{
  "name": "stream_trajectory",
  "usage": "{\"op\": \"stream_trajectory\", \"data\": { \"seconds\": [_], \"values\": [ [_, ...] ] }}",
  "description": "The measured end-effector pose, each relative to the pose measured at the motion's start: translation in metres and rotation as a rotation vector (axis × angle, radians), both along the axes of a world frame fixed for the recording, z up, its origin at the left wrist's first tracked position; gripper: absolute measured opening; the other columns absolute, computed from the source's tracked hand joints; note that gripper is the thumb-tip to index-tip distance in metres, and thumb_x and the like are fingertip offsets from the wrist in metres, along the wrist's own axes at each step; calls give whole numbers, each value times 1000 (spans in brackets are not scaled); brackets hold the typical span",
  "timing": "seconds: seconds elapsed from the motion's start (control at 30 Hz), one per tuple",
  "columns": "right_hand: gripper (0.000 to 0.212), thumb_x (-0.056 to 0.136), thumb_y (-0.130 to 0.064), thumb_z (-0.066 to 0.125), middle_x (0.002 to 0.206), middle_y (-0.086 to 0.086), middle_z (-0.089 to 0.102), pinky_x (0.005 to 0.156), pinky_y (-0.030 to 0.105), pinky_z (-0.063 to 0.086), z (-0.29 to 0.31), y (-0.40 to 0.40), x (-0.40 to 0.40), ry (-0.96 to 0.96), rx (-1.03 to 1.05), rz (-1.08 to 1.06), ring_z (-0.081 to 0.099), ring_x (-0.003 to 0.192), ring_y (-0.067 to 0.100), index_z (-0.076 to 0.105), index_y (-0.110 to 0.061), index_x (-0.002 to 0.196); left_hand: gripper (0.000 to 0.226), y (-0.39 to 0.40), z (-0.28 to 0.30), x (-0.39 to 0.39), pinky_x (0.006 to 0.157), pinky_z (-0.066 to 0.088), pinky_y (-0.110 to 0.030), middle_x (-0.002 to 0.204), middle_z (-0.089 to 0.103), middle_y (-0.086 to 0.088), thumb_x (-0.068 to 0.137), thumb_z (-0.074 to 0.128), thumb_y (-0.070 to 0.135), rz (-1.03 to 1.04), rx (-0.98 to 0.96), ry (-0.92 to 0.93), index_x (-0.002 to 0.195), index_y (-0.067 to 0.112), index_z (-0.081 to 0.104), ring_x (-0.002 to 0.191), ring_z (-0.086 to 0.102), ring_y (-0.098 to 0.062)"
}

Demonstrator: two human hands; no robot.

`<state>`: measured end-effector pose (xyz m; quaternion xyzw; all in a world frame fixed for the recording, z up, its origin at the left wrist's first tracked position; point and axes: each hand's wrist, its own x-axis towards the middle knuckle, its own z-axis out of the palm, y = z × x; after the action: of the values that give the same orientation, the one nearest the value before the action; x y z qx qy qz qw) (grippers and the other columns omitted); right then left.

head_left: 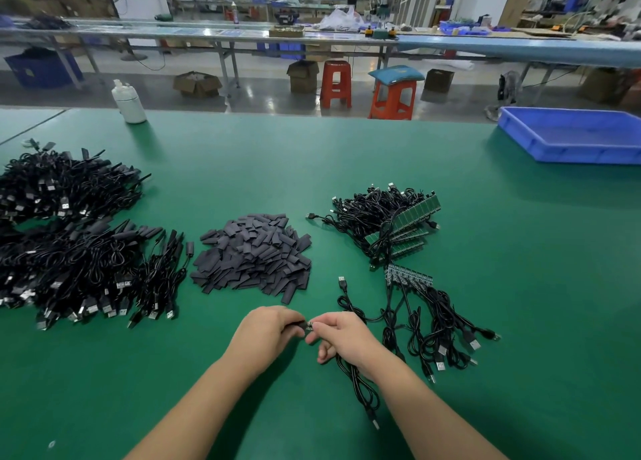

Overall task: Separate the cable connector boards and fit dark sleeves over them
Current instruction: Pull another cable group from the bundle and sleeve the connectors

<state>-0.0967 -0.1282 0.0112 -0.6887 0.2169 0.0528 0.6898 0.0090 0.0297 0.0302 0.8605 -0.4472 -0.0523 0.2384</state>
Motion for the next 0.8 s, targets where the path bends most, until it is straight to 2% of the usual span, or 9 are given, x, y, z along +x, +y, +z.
{"op": "stream_trajectory", "data": {
  "seconds": [0.23, 0.4, 0.47, 0.6, 0.73, 0.8],
  "values": [
    [23, 102, -15, 51, 89, 4, 75, 57, 23, 54, 2, -1, -1, 21, -29, 21, 63, 56, 13, 62, -8, 121, 16, 0, 0, -6, 76, 47, -20, 92, 72, 8, 89, 69, 22, -38, -90, 20, 104, 23, 75, 82, 64, -11],
    [20, 103, -15, 48, 93, 5, 75, 60, 26, 56, 1, 0, 0, 22, -40, 47, 65, 58, 14, 65, -11, 114, 17, -1, 1, -9, 79, 47, -21, 93, 72, 7, 90, 67, 19, -48, -79, 42, 105, 21, 75, 84, 65, -11],
    [22, 104, -14, 46, 93, 5, 75, 60, 26, 56, 2, 1, 0, 27, -59, 68, 65, 57, 14, 68, -11, 108, 18, -3, 2, -10, 81, 47, -21, 96, 72, 7, 92, 64, 21, -63, -51, 39, 107, 22, 74, 87, 64, -11],
    [24, 104, -12, 44, 101, 10, 72, 58, 26, 57, 2, 3, 1, 28, -75, 82, 66, 56, 12, 66, -4, 110, 23, -9, 2, -11, 84, 48, -29, 104, 68, 4, 95, 58, 29, -71, 64, -8, 113, 22, 70, 93, 63, -16],
    [26, 105, -8, 41, 112, 17, 67, 60, 26, 57, 0, 3, 1, 5, -73, 82, 67, 58, 12, 61, -2, 120, 28, -14, 2, -10, 80, 46, -34, 104, 62, 0, 99, 48, 39, -92, 243, -100, 116, 22, 62, 93, 62, -24],
    [29, 104, -9, 42, 116, 14, 67, 62, 25, 58, -1, 2, 0, 0, -65, 91, 68, 61, 12, 59, -5, 128, 29, -14, 1, -9, 80, 46, -35, 104, 60, -1, 101, 44, 40, -95, 306, -123, 115, 20, 59, 94, 62, -25]
  ]
}}
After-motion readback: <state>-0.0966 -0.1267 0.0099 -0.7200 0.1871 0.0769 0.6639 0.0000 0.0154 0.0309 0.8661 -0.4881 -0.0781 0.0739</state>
